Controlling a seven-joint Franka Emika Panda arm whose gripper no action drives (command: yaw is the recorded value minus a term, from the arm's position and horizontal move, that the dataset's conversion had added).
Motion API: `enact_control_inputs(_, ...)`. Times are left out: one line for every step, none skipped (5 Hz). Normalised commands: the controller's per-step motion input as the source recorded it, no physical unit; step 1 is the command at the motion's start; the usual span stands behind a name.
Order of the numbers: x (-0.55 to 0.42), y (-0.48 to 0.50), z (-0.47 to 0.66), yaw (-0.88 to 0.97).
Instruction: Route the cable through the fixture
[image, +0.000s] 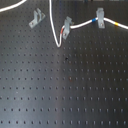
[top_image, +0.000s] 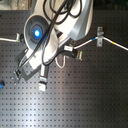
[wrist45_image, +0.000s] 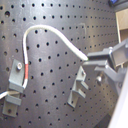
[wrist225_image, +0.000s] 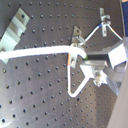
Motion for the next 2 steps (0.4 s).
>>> enact_control_inputs(-0.536, 0.097, 0.45, 0.0)
enact_control_inputs(-0.557, 0.019, 0.43, 0.01)
